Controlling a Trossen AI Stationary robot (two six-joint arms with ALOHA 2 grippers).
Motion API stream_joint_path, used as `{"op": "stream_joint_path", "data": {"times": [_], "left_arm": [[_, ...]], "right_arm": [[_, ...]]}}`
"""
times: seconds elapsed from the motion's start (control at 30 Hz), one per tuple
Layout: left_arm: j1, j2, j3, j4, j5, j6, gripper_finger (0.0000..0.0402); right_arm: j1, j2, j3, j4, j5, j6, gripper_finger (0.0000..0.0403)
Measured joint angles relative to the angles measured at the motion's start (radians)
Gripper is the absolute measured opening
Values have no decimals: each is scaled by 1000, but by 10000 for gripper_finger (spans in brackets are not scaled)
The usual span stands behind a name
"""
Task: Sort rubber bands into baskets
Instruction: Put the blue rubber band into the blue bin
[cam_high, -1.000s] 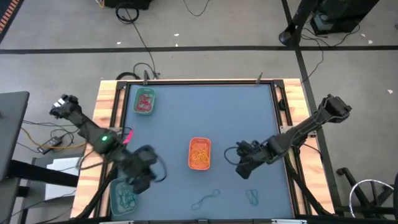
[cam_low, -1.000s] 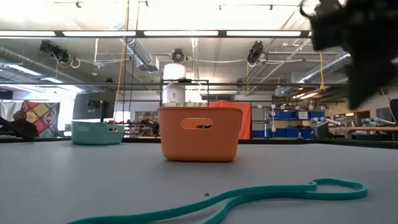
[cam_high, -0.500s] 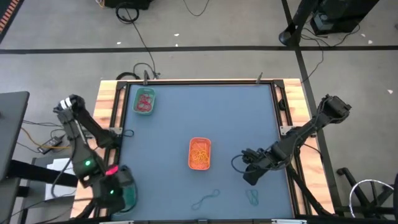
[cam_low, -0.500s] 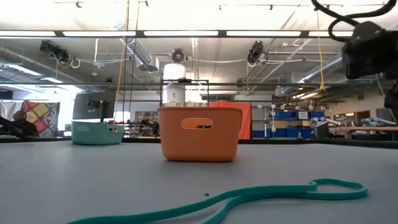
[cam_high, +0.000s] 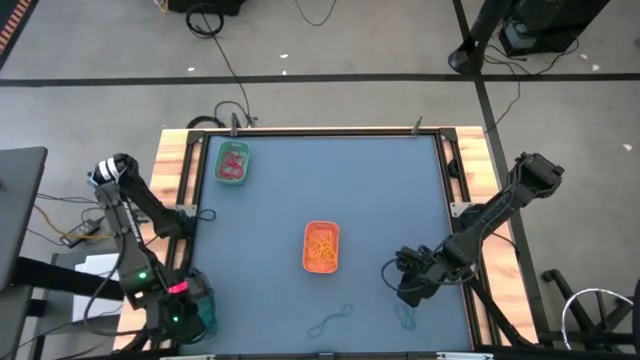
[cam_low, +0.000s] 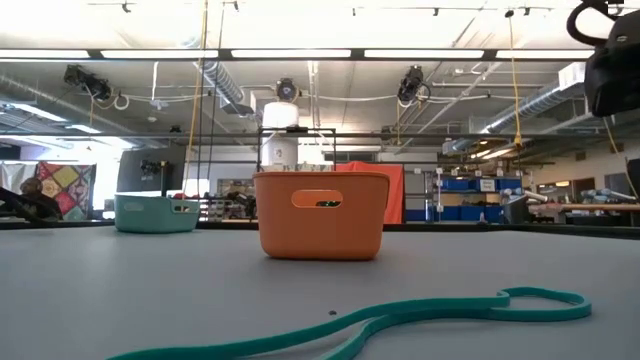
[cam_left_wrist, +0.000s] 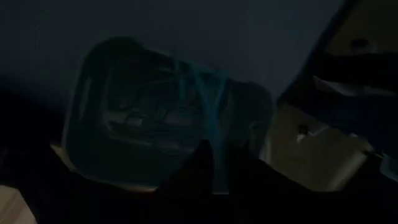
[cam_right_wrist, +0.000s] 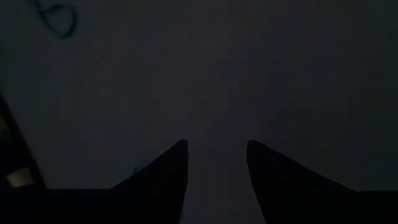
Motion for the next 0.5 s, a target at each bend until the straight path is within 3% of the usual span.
{"op": "stream_joint_path", "data": {"times": [0.33, 0.5], "left_arm": [[0, 0, -56, 63, -39, -99, 177], [2, -3, -29, 60, -62, -103, 228]], "right_arm": [[66, 0, 0, 17, -4, 64, 176], [117, 34, 2, 144, -5, 147, 176]]}}
